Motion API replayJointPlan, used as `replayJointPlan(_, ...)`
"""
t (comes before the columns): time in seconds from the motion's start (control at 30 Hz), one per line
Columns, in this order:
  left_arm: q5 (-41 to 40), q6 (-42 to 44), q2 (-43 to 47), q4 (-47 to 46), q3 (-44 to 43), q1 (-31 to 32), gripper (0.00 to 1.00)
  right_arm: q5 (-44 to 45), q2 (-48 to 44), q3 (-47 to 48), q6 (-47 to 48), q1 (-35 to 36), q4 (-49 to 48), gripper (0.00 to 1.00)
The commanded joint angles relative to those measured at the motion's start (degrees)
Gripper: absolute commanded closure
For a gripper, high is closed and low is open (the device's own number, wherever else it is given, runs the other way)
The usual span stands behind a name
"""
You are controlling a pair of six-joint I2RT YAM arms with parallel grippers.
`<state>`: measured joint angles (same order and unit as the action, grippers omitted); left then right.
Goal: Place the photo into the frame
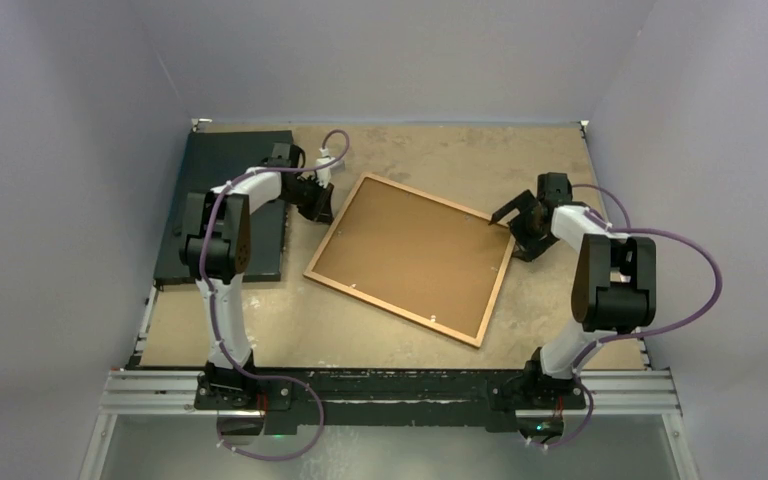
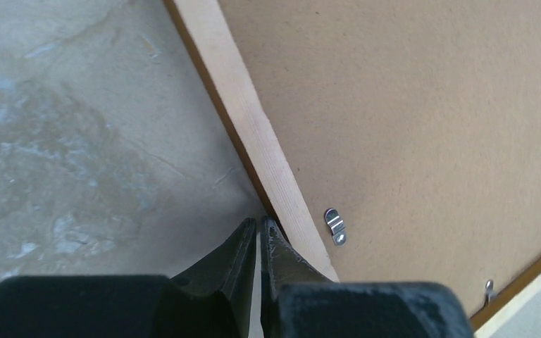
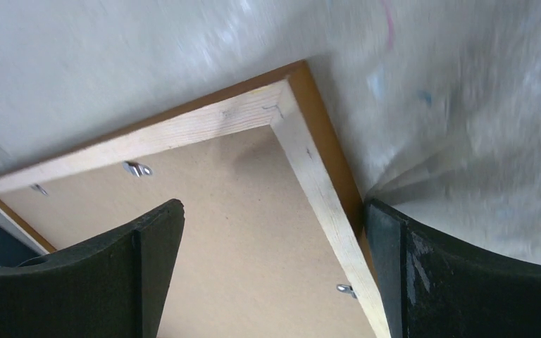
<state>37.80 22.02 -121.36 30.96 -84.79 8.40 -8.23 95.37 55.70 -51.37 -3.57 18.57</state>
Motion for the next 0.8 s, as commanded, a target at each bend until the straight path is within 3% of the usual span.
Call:
replayJointPlan(0.0, 3.97, -1.76, -2.73, 5.95, 2.64, 5.51, 0.94, -3.37, 3.19, 6.01, -0.52, -0.3, -7.76, 0.01)
replayJointPlan(0.2, 2.14, -3.69, 0.18, 7.14, 1.87, 6.01, 0.94, 5.96, 1.4, 11.43, 3.81, -0.47, 1.03, 0.01)
replayJointPlan(0.33, 0.78, -5.36, 3.04, 10.97, -1.06, 1.89, 0.92, 10.03, -10.13, 3.37, 4.28, -0.47, -7.01, 0.01)
replayJointPlan(0.43, 0.85, -5.49, 6.27, 12.1, -2.56, -0.31, 0.87, 11.85, -11.68, 4.84, 6.33, 0.75, -8.14, 0.01)
replayJointPlan(0.57, 4.06, -7.15, 8.55, 12.25, -1.54, -0.58, 0.8, 13.73, -7.54, 12.76, 9.04, 9.84, -4.99, 0.01)
replayJointPlan(0.63, 7.81, -8.45, 8.54, 12.11, -0.01, -0.45, 0.75, 10.14, -4.94, 15.11, 9.65, 14.21, -7.01, 0.01)
replayJointPlan(0.77, 10.99, -8.11, 7.99, 11.24, 4.47, 0.6, 0.74, 4.75, 1.95, 18.75, 9.72, 22.89, -10.81, 0.01)
